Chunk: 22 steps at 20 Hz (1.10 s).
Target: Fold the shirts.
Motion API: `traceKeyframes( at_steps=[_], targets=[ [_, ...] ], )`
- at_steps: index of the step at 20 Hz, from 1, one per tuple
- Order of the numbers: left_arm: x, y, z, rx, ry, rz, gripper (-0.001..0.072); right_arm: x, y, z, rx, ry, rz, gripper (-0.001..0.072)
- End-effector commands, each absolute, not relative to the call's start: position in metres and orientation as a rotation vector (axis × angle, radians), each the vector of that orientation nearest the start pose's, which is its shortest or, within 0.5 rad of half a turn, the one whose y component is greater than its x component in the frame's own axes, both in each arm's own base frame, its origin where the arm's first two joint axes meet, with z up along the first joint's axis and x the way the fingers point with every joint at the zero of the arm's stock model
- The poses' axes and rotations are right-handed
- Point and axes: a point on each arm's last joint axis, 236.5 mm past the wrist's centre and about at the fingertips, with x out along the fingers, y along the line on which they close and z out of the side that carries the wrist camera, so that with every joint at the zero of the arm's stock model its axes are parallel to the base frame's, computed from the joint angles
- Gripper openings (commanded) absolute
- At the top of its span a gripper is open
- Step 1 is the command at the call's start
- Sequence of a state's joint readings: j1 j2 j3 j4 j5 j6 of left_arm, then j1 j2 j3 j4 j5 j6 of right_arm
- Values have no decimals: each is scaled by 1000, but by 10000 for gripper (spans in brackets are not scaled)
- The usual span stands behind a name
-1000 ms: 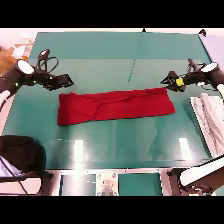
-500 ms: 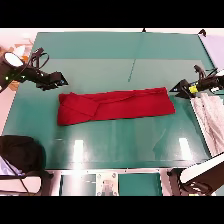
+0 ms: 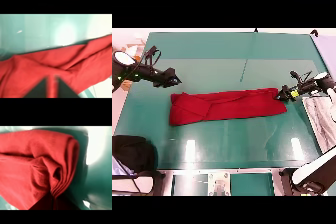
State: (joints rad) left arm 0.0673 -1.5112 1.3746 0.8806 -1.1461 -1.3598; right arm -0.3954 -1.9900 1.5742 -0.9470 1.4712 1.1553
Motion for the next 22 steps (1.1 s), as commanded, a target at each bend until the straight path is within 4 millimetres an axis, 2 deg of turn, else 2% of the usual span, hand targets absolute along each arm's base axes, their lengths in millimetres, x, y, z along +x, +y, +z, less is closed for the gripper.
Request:
traceKeyframes(
  at_steps=[1, 2, 4, 8, 10, 12, 14, 17, 19, 22],
  targets=[
    [463, -139, 47, -477, 1097, -491, 21, 422, -23, -100, 617, 1571, 474, 16],
    [465, -155, 47, -464, 1081, -509, 21, 424, -24, -85, 607, 1564, 481, 16],
    [462, -201, 40, -428, 1072, -567, 21, 428, -26, -47, 566, 1527, 497, 17],
    [436, -317, -5, -391, 1110, -698, 22, 429, -16, 54, 499, 1392, 539, 17],
    [418, -365, -30, -396, 1123, -741, 22, 423, -3, 104, 479, 1297, 580, 17],
    [404, -402, -46, -391, 1147, -785, 22, 413, 15, 147, 469, 1208, 641, 17],
    [402, -432, -51, -381, 1146, -830, 21, 401, 31, 181, 465, 1139, 703, 18],
    [408, -464, -50, -388, 1125, -872, 21, 392, 37, 201, 466, 1110, 701, 17],
    [410, -475, -54, -422, 1144, -877, 21, 390, 38, 199, 488, 1125, 692, 18],
    [406, -476, -60, -425, 1168, -885, 21, 386, 49, 188, 500, 1169, 718, 18]
  ],
)
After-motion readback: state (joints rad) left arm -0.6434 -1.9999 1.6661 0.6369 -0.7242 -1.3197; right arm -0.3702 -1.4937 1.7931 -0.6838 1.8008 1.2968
